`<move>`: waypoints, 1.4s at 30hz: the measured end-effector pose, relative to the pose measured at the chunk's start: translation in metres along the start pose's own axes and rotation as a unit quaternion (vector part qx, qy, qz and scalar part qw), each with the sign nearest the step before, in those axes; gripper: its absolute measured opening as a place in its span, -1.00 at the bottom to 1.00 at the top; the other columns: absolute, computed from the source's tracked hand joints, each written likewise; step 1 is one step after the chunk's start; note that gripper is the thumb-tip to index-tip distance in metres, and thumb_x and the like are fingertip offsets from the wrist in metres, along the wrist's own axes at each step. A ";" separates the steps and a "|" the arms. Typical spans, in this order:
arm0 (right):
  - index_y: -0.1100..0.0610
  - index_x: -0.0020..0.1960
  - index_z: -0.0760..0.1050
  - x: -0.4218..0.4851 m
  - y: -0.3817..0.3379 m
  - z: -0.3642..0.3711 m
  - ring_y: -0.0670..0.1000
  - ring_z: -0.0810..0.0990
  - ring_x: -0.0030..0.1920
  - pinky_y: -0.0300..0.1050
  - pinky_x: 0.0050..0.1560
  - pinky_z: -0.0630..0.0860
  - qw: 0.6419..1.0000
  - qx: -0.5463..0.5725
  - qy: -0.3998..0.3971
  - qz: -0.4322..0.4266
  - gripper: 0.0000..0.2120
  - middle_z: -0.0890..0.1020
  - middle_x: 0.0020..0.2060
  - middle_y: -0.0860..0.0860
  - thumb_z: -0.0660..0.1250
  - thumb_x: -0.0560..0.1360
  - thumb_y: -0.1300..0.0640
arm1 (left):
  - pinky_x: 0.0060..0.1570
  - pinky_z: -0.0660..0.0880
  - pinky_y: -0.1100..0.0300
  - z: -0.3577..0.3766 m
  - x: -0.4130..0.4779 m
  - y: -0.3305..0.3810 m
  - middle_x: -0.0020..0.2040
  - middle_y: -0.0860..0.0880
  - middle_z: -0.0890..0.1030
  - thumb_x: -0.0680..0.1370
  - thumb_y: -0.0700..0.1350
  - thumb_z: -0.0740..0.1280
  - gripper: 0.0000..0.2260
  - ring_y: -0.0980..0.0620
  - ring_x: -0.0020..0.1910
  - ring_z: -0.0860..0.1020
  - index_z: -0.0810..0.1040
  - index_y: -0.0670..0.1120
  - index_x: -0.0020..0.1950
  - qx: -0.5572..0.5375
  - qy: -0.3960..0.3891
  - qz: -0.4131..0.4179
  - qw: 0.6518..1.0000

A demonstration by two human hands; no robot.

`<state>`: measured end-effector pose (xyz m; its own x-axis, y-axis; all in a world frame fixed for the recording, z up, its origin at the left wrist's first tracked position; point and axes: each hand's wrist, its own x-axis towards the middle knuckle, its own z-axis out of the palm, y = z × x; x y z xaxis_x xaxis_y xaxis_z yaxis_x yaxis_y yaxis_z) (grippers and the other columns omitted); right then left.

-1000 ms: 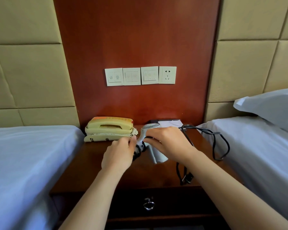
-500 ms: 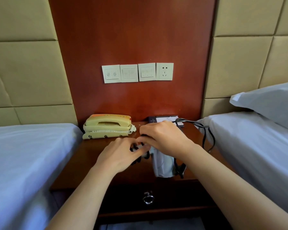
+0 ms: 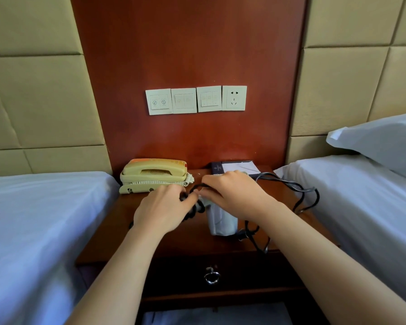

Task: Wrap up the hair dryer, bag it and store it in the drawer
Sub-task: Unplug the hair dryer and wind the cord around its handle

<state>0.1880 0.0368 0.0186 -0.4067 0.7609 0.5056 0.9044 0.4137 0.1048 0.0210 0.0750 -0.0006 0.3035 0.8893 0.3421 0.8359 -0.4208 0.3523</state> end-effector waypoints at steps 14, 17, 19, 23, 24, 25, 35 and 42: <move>0.09 0.05 0.54 -0.038 0.030 0.008 0.17 0.50 0.01 -0.08 -0.14 0.35 0.991 -0.017 0.026 0.127 -0.78 0.50 -0.06 0.12 0.21 0.55 -0.01 | -0.31 0.35 0.11 0.001 0.004 -0.001 -0.32 -0.01 0.44 0.55 0.24 0.10 -0.60 -0.13 -0.23 0.47 0.37 -0.03 -0.29 0.033 0.035 -0.046 0.998; 0.14 -0.09 0.56 -0.047 0.039 0.011 0.15 0.51 -0.01 -0.03 -0.11 0.44 0.990 -0.063 0.048 0.119 -0.84 0.60 -0.16 0.07 0.28 0.51 0.05 | -0.32 0.33 0.11 0.002 0.005 0.002 -0.29 -0.03 0.47 0.55 0.25 0.10 -0.58 -0.12 -0.25 0.46 0.41 -0.07 -0.24 0.045 0.038 -0.043 0.997; 0.15 -0.13 0.57 -0.050 0.044 0.012 0.16 0.56 -0.11 -0.04 -0.23 0.44 0.984 -0.104 0.058 0.134 -0.87 0.62 -0.21 0.05 0.31 0.48 0.09 | -0.36 0.30 0.12 0.002 0.006 0.004 -0.32 -0.02 0.47 0.54 0.26 0.10 -0.57 -0.10 -0.29 0.46 0.42 -0.08 -0.24 0.040 0.036 -0.039 0.998; 0.12 -0.21 0.52 -0.050 0.048 0.006 0.12 0.56 -0.36 -0.28 -0.50 0.07 0.969 -0.126 0.092 0.194 -0.88 0.54 -0.33 0.03 0.34 0.44 0.08 | -0.33 0.40 0.13 -0.002 0.004 0.006 -0.41 -0.02 0.51 0.54 0.20 0.10 -0.58 -0.09 -0.35 0.59 0.47 -0.11 -0.22 -0.003 -0.004 -0.026 1.000; 0.11 -0.21 0.50 -0.050 0.048 0.004 0.12 0.55 -0.37 -0.32 -0.50 -0.01 0.966 -0.126 0.098 0.204 -0.88 0.52 -0.33 0.03 0.36 0.44 0.07 | -0.31 0.43 0.14 -0.003 0.003 0.008 -0.45 -0.01 0.49 0.54 0.17 0.11 -0.60 -0.06 -0.41 0.60 0.50 -0.12 -0.20 -0.017 -0.016 -0.024 0.999; 0.11 -0.20 0.49 -0.049 0.050 0.003 0.11 0.54 -0.37 -0.34 -0.50 -0.05 0.964 -0.128 0.105 0.209 -0.87 0.50 -0.31 0.03 0.38 0.43 0.07 | -0.30 0.45 0.15 -0.005 0.003 0.009 -0.49 0.00 0.46 0.54 0.15 0.12 -0.62 -0.01 -0.49 0.58 0.49 -0.13 -0.21 -0.035 -0.029 -0.021 0.999; 0.09 0.04 0.48 -0.050 0.072 0.006 0.14 0.54 -0.07 -0.17 -0.45 0.20 0.964 -0.097 0.072 0.236 -0.83 0.47 -0.08 0.06 0.23 0.53 0.02 | -0.55 0.38 0.23 -0.002 -0.001 0.026 -0.46 -0.18 0.40 0.45 0.03 0.20 -0.74 -0.09 -0.60 0.45 0.37 -0.14 -0.31 -0.247 -0.222 0.009 0.943; 0.24 0.24 0.45 -0.057 0.056 0.004 0.25 0.49 0.21 0.01 0.18 0.44 0.934 0.151 -0.010 0.324 -0.70 0.52 0.22 0.18 0.16 0.57 0.13 | -0.58 0.36 0.26 -0.001 -0.008 0.035 -0.48 -0.23 0.55 0.59 -0.14 0.01 -0.58 -0.07 -0.59 0.42 0.52 -0.25 -0.32 -0.439 -0.224 -0.008 0.870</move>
<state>0.2615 0.0186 -0.0074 0.2081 0.9081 0.3633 0.8850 -0.0167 -0.4652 0.0475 0.0527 0.0095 0.6074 0.7940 0.0269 0.2302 -0.2083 0.9506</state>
